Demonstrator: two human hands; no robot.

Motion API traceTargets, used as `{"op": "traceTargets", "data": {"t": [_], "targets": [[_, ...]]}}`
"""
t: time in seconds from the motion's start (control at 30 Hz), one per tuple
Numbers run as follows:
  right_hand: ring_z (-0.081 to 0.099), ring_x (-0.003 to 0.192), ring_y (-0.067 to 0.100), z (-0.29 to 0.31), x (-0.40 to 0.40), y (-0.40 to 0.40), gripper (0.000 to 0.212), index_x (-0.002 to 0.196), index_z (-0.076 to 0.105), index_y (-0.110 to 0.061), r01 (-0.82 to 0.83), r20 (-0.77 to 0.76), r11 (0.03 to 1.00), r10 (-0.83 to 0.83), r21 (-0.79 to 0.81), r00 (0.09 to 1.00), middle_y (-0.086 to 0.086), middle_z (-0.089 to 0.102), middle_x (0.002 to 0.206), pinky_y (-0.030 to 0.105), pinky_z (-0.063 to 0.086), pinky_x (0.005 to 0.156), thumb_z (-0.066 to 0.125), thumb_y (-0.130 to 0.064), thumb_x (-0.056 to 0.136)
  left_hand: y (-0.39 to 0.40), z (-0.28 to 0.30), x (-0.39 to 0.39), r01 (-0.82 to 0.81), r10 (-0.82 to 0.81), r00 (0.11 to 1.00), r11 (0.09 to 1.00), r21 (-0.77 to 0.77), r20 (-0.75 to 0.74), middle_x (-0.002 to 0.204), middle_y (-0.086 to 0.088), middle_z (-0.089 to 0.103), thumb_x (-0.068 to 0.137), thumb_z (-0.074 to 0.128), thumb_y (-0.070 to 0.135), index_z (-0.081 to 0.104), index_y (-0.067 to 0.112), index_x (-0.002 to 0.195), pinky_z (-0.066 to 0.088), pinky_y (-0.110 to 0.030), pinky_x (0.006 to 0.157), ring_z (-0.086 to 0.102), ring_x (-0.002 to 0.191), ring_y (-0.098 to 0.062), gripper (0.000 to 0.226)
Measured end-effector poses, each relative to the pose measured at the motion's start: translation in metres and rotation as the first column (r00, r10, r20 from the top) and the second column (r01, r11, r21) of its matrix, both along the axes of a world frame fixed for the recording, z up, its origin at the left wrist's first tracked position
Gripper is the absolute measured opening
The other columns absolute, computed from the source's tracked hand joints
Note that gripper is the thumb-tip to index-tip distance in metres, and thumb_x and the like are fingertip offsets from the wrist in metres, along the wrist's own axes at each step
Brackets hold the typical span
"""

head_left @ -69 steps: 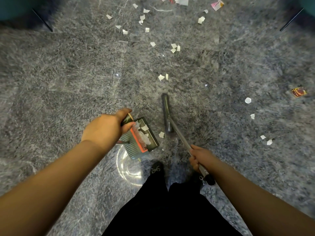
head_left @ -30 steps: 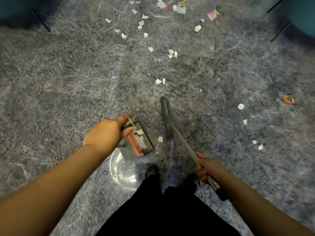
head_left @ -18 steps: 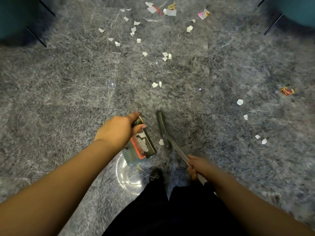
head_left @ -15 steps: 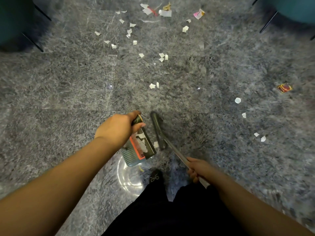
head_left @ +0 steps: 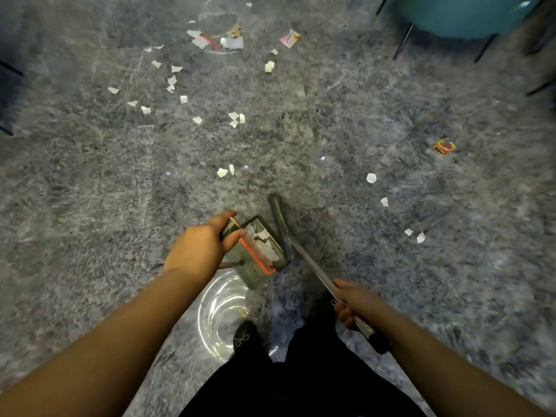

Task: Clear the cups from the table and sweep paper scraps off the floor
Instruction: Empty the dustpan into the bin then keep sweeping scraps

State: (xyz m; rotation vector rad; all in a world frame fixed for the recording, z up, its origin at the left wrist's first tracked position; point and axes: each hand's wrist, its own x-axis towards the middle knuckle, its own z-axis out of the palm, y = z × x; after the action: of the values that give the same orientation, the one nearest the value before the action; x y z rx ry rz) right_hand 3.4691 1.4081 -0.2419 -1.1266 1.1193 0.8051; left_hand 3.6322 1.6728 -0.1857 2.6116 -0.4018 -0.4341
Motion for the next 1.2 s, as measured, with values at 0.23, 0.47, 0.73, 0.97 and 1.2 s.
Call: {"op": "traceTargets", "data": {"t": [0.23,0.47,0.73,0.97,1.2], "targets": [[0.030,0.033,0.010,0.010,-0.010,-0.111,0.042,0.144,0.038,-0.022,0.241,0.016,0.970,-0.240,-0.041,0.971,0.004,0.038,0.051,0.016,0.027,0.034,0.039,-0.012,0.103,-0.087,0.007,0.019,-0.019,0.021,1.000,0.996,-0.091,0.016,0.077,0.002,0.064,0.092,0.058,0.048,0.054,0.033,0.133,0.053,-0.035,0.063,0.062,0.069,-0.020,0.044],[0.032,0.037,0.010,0.012,-0.024,-0.191,0.043,0.145,0.037,-0.024,0.385,0.094,0.912,-0.375,-0.141,0.922,0.005,0.037,0.057,0.017,0.028,0.035,0.038,-0.015,0.103,-0.166,0.018,0.016,0.026,-0.018,0.999,0.988,-0.154,0.050,0.095,-0.002,0.072,0.090,0.063,0.044,0.057,0.033,0.130,0.055,-0.038,0.073,0.067,0.086,-0.025,0.041],[0.036,0.034,0.014,0.005,-0.052,-0.260,0.030,0.130,0.050,-0.018,0.461,0.150,0.846,-0.436,-0.267,0.887,0.009,0.043,0.053,0.021,0.036,0.035,0.040,-0.012,0.103,-0.249,0.020,0.014,0.080,-0.069,0.994,0.987,-0.143,0.082,0.084,-0.007,0.072,0.090,0.061,0.043,0.058,0.028,0.131,0.055,-0.037,0.066,0.068,0.078,-0.029,0.043],[0.041,0.044,0.017,-0.014,-0.074,-0.323,0.036,0.136,0.046,-0.003,0.499,0.101,0.793,-0.498,-0.350,0.861,0.011,0.048,0.060,0.022,0.039,0.034,0.037,-0.006,0.102,-0.290,0.025,0.019,0.123,-0.108,0.989,0.980,-0.159,0.097,0.085,-0.004,0.072,0.089,0.063,0.042,0.059,0.030,0.127,0.048,-0.030,0.058,0.063,0.067,-0.023,0.040],[0.038,0.031,0.014,-0.044,-0.055,-0.359,0.017,0.099,0.052,-0.005,0.560,-0.006,0.759,-0.595,-0.332,0.803,0.007,0.042,0.055,0.019,0.035,0.034,0.036,-0.001,0.095,-0.299,0.037,0.035,0.115,-0.099,0.988,0.984,-0.137,0.118,0.078,0.013,0.062,0.087,0.062,0.041,0.061,0.030,0.125,0.036,-0.012,0.053,0.045,0.055,0.008,0.040]]}}
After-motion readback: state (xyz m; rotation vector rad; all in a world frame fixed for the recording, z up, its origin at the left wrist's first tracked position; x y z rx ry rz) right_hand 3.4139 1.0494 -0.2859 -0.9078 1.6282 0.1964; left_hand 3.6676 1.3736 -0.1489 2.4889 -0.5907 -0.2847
